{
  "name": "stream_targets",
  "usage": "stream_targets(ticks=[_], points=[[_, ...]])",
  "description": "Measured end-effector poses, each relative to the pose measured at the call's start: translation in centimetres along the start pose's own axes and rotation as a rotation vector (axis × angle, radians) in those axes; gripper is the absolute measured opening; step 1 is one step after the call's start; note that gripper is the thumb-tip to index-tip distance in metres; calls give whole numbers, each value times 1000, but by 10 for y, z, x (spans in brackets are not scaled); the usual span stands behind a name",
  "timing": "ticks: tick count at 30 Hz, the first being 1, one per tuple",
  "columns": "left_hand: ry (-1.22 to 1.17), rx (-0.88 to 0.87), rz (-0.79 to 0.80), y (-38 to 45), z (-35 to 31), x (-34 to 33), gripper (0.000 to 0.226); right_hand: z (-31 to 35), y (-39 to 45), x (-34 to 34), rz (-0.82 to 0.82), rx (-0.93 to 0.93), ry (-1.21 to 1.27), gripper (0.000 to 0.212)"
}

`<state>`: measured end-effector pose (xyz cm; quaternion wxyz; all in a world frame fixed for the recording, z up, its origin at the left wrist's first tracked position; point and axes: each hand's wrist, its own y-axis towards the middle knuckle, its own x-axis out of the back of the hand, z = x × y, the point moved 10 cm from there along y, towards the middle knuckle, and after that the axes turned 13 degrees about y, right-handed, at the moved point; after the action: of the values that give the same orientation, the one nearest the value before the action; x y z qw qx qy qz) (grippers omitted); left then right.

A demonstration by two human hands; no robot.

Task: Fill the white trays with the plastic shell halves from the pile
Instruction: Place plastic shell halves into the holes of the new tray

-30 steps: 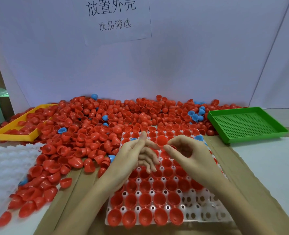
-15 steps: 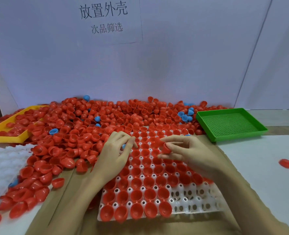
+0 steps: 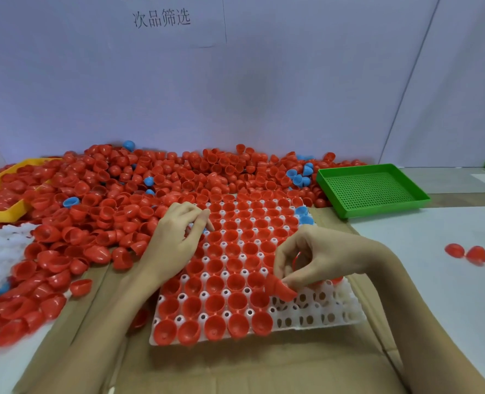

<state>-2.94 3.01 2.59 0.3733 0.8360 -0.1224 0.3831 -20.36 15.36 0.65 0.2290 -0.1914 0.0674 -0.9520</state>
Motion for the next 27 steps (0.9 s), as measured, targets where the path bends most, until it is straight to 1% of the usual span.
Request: stream_targets(ticks=[6, 10, 13, 15, 16, 17, 18, 20, 21, 22, 23, 24, 25, 27], points=[[34, -37, -3, 0, -7, 1, 37, -5, -5, -6, 58, -6, -15, 7], [113, -76, 11, 1, -7, -4, 31, -7, -6, -8, 66, -18, -6, 16], [199, -65, 17, 0, -3, -6, 17, -7, -8, -10, 93, -8, 7, 22], [236, -30, 51, 0, 2, -10, 22, -7, -10, -9, 89, 13, 22, 22], [247, -8, 77, 0, 6, -12, 28, -6, -9, -4, 48, 45, 7, 20], [250, 17, 107, -1, 8, -15, 35, -4, -8, 5, -35, 100, -18, 17], [243, 41, 138, -1, 11, -17, 42, -2, -7, 19, -163, 171, -47, 14], [212, 76, 195, -3, 13, -22, 57, -1, -13, 56, -532, 287, -108, 12], [205, 88, 219, -4, 14, -25, 64, -5, -20, 72, -721, 300, -147, 12], [208, 99, 248, -5, 16, -27, 68, -11, -26, 84, -871, 283, -195, 15], [217, 113, 286, -7, 17, -31, 72, -16, -29, 90, -966, 249, -240, 21], [229, 129, 335, -10, 20, -36, 75, -23, -31, 94, -1015, 196, -286, 29], [247, 147, 392, -13, 23, -43, 79, -29, -30, 94, -1028, 118, -336, 38], [293, 170, 479, -19, 27, -52, 87, -42, -26, 92, -998, -87, -448, 58]])
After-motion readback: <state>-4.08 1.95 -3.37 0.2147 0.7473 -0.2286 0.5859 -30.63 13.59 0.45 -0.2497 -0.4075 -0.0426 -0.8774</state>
